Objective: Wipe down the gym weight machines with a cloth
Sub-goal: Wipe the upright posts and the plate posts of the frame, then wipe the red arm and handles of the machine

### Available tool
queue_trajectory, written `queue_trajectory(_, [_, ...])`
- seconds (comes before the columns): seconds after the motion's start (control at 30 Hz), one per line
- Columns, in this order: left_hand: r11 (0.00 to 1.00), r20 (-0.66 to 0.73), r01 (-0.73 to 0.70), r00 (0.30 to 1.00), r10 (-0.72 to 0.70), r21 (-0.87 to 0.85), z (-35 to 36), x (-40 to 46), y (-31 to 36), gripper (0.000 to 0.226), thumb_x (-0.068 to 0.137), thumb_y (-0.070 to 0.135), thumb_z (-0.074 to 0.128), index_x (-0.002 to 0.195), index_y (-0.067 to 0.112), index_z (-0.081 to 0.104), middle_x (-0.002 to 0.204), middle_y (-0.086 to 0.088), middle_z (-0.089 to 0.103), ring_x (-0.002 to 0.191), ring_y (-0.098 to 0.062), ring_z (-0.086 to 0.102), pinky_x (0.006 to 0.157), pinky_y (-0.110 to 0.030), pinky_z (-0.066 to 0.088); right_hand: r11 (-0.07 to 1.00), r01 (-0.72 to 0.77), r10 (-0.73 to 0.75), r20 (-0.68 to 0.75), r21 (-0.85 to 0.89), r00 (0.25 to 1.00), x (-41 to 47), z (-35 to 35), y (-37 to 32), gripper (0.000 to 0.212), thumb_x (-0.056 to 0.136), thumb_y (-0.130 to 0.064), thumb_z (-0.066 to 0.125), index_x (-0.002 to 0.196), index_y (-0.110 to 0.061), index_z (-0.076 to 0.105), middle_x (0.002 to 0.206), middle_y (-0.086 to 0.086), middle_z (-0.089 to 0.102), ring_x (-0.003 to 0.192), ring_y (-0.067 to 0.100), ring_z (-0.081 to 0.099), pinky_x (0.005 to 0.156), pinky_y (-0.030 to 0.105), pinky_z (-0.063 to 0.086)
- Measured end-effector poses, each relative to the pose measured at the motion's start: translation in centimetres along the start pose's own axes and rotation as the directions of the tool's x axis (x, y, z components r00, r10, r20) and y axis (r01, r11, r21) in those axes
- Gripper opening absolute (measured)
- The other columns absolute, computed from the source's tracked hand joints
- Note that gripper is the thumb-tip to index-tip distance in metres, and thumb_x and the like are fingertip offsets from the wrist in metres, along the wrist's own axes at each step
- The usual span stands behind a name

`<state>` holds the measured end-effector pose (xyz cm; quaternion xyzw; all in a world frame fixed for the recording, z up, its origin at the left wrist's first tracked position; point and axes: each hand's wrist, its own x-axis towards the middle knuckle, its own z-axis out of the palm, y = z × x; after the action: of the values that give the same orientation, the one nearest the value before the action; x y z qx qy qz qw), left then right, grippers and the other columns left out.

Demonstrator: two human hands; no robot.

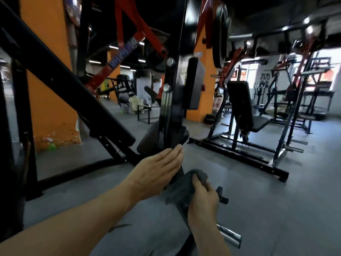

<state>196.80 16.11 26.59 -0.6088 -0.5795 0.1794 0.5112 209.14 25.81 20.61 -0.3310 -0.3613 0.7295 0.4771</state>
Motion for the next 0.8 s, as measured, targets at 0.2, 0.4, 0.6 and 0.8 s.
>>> queue_trajectory(0.2, [0.986,-0.122,0.162,0.978,-0.167,-0.045,-4.1,0.7,-7.2,0.063,0.097,0.021,0.023,0.15,-0.01,0.033,0.157,-0.025,0.032,0.148,-0.038,0.027,0.121,-0.046,0.027,0.948,0.315,-0.316,0.165,0.034,0.934,-3.3,6.7,-5.8,0.014,0.098,-0.02,0.066,0.11,-0.026,0.07,0.099,-0.008,0.076,0.095,0.012,0.073,0.086,0.037,0.058])
queue_trajectory(0.4, [0.962,-0.122,0.268,0.954,-0.272,-0.054,-7.4,3.0,-12.2,0.076,0.093,0.023,0.032,0.157,-0.009,0.007,0.168,-0.023,-0.003,0.157,-0.031,-0.008,0.127,-0.043,-0.001,0.811,0.555,-0.501,0.271,-0.186,0.822,-2.6,12.1,-8.9,0.037,0.105,-0.025,0.051,0.141,-0.032,0.058,0.136,-0.011,0.061,0.128,0.009,0.055,0.108,0.035,0.047])
queue_trajectory(0.6, [0.949,-0.056,0.314,0.948,-0.314,-0.011,-8.2,5.1,-15.2,0.076,0.087,0.016,0.021,0.156,-0.009,0.002,0.166,-0.024,-0.012,0.155,-0.031,-0.015,0.125,-0.042,-0.007,0.577,0.759,-0.735,0.214,-0.3,0.644,-1.2,16.3,-10.9,0.043,0.104,-0.014,0.05,0.147,-0.015,0.05,0.141,0.006,0.06,0.133,0.023,0.054,0.112,0.046,0.041])
queue_trajectory(0.8, [0.963,-0.089,0.267,0.961,-0.263,0.037,-7.7,5.9,-18.0,0.082,0.085,0.014,-0.029,0.157,-0.008,0.006,0.167,-0.023,-0.005,0.156,-0.031,-0.009,0.128,-0.044,0.008,0.454,0.844,-0.816,0.246,-0.287,0.523,0.1,18.8,-14.9,0.055,0.1,0.001,0.049,0.153,-0.011,0.04,0.139,0.015,0.06,0.129,0.029,0.057,0.108,0.053,0.044])
